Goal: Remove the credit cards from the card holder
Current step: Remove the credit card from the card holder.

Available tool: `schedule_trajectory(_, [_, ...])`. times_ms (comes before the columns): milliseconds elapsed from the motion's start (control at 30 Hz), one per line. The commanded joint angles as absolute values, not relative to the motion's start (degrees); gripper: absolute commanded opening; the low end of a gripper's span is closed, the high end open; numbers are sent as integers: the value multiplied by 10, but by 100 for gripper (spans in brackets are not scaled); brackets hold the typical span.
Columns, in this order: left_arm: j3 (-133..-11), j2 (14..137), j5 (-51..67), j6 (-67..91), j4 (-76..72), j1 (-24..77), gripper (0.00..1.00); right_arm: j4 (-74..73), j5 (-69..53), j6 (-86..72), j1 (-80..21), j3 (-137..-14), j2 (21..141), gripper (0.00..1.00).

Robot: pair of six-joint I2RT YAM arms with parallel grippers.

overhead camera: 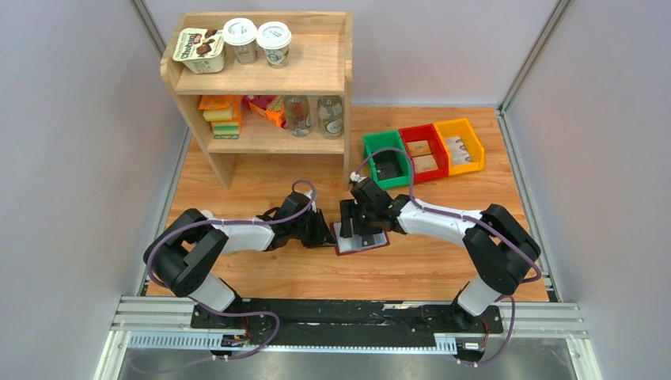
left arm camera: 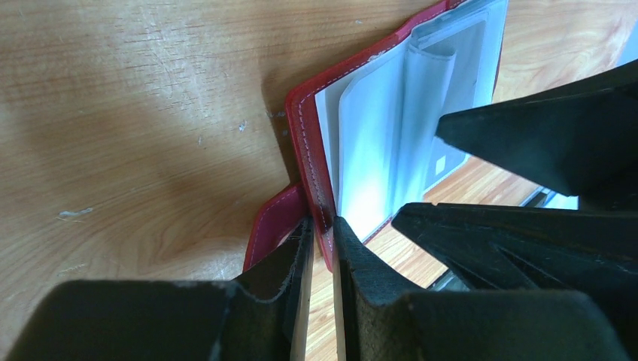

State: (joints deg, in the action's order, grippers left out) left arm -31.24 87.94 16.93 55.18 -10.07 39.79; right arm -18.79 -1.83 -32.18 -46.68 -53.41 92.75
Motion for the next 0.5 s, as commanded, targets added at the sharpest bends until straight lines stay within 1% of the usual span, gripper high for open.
schedule_trajectory(0, [-317,883,171,543,-100,401,23,-130,-82,-363,-450,-514,938,64])
schedule_trajectory(67, [-317,882,171,541,-101,401,23,-114,-97,-370,-441,-505,936,61])
schedule_trajectory(300, [-319,880,176,537,-110,401,23,-30,-175,-392,-413,-476,930,45])
schedule_trajectory(467, [-321,878,175,533,-113,401,24,-22,-194,-383,-402,-485,940,42])
